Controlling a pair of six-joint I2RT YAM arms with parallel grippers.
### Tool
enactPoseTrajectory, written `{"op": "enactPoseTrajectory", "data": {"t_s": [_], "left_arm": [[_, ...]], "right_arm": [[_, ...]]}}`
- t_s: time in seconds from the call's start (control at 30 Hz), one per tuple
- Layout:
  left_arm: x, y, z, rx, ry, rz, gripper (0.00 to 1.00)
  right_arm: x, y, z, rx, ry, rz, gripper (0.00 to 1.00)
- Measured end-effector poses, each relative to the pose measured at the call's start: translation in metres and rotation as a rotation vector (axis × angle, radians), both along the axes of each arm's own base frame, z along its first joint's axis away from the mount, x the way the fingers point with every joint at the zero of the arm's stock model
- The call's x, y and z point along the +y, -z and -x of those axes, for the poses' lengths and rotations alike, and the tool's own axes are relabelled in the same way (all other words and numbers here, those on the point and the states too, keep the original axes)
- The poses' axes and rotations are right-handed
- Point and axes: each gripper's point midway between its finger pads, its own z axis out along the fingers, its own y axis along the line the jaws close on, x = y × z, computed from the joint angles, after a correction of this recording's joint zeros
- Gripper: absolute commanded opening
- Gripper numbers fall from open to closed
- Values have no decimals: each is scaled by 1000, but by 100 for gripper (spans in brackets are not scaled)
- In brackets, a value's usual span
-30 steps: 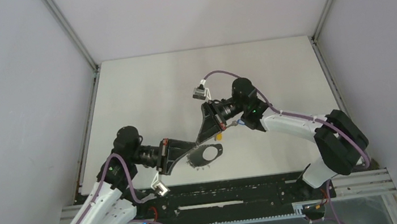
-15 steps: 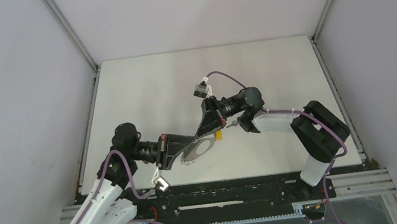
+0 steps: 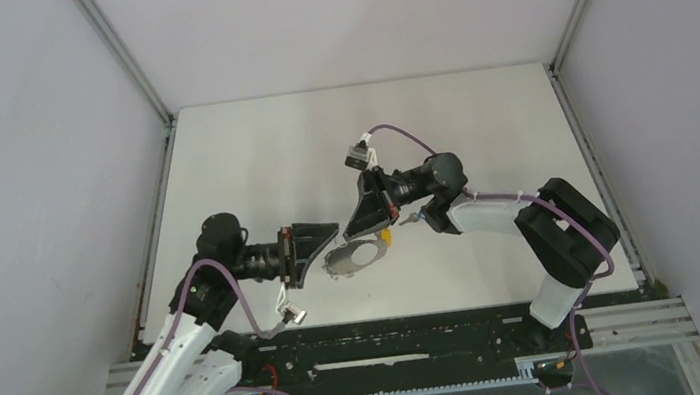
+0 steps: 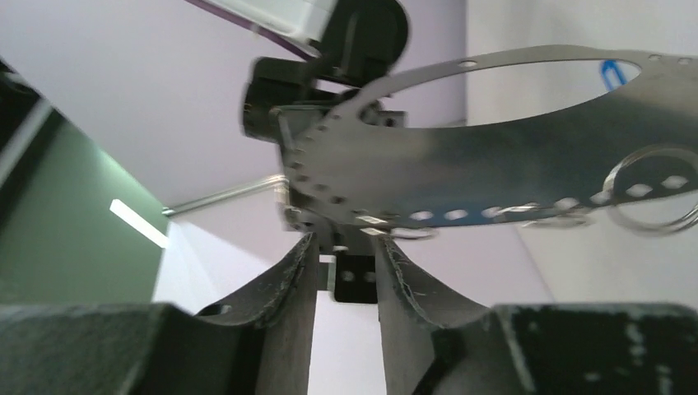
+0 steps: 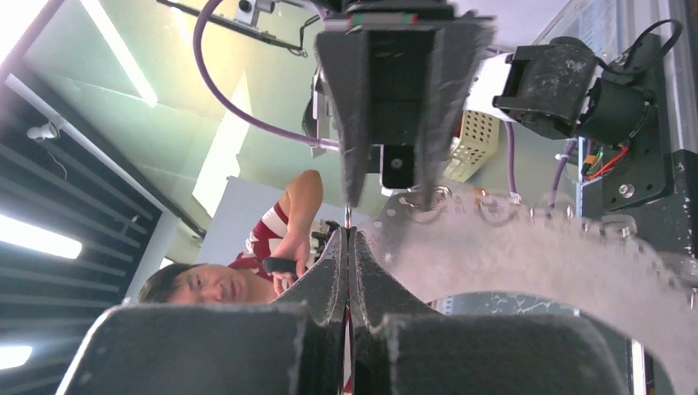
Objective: Put the keys on the keyring
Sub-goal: Adjust the keyring.
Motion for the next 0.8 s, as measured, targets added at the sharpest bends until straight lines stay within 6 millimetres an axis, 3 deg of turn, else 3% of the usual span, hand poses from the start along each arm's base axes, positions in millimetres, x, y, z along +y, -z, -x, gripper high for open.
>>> {"op": "enactPoseTrajectory", "data": {"t_s": [0.13,0.3,0.5,0.63,0.7,0.8], "left_arm": [[6,15,-14,49,-79,-48,47],[12,31,-20,99,-143,-99,72],[30,25,-32,51,-286,-126,75],[50,6,-42,133,-433,-163,76],[59,-16,-42,291,-502,-144,76],[62,-57,-37,605,-563,-46,74]], "right_arm": [[-3,-6,6,-35,-9,-13,0],[-7,-9,4,-71,4,-19,0],[-19,-12,-9,-145,71,-3,0],[-26,-21,-30,-297,189,31,0],[-24,-35,-44,-424,272,45,0],[-26,-44,-49,-598,363,64,0]]}}
